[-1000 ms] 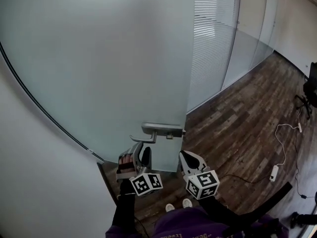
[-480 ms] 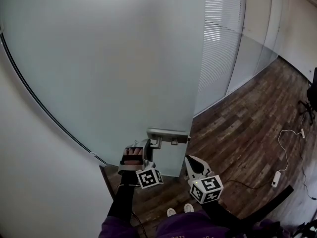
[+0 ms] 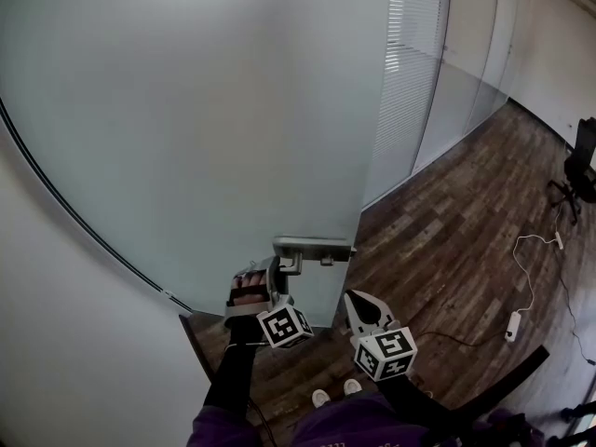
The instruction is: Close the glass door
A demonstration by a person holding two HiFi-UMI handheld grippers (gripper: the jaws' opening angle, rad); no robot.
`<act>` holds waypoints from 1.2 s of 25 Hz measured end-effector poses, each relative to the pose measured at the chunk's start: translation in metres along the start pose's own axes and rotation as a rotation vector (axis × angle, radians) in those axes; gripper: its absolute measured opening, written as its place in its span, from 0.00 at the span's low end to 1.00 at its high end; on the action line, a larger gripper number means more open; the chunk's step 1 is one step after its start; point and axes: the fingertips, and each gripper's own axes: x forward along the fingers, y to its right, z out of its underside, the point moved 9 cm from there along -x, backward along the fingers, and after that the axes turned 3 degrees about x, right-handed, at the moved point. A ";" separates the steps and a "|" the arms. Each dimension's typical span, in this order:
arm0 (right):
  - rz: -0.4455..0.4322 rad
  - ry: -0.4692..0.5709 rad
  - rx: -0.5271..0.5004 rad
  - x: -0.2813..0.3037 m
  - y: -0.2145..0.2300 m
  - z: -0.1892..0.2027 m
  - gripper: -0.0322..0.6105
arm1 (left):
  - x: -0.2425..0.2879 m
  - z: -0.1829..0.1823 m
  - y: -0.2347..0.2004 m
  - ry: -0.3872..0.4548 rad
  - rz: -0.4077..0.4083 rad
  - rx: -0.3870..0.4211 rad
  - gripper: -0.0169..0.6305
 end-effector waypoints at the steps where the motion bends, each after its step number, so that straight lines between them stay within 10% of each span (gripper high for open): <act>1: 0.004 -0.001 -0.002 -0.002 -0.002 0.001 0.05 | 0.000 -0.001 0.000 0.002 0.001 -0.001 0.22; 30: -0.108 -0.029 -0.033 0.114 0.087 -0.053 0.05 | 0.133 -0.035 -0.066 -0.131 0.030 -0.106 0.22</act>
